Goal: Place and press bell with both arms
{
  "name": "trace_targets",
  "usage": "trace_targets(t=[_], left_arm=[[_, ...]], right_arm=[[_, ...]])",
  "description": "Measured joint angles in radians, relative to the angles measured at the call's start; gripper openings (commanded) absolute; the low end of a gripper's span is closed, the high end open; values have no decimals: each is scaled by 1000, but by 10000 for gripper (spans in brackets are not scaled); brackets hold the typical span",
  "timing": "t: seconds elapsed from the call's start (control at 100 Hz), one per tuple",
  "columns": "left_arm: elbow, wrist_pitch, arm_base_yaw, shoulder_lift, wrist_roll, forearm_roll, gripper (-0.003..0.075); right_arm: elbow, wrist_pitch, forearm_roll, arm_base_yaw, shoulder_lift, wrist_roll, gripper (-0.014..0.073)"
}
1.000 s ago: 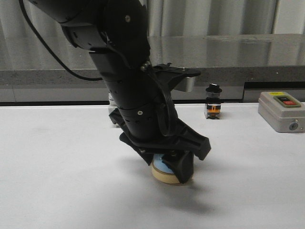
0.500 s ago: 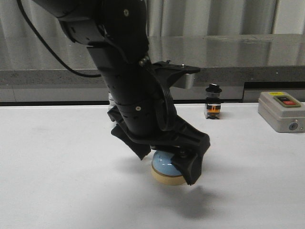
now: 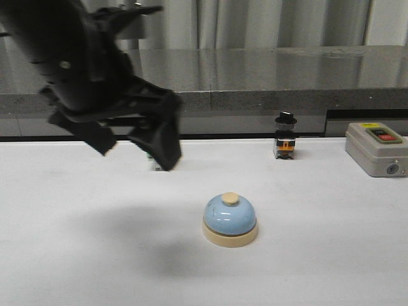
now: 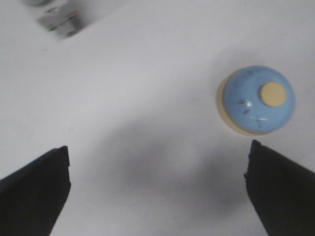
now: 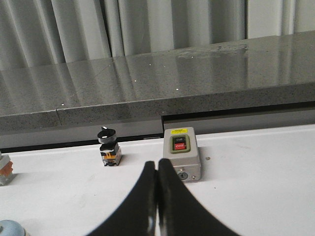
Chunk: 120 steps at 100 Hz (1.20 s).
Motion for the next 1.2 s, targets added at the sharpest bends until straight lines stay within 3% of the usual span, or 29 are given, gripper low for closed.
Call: trace_targets(t=[0.33, 0.53, 0.72, 1.04, 1.2], left_arm=[[247, -71, 355, -367, -23, -4, 689], [329, -135, 460, -595, -25, -20, 642], [378, -154, 471, -774, -25, -22, 468], [416, -154, 471, -936, -25, 4, -23], [418, -152, 471, -940, -25, 11, -21]], right_arm=[[0, 0, 0, 0, 0, 0, -64], [0, 0, 0, 0, 0, 0, -64], [0, 0, 0, 0, 0, 0, -64], [0, 0, 0, 0, 0, 0, -64], [0, 0, 0, 0, 0, 0, -64]])
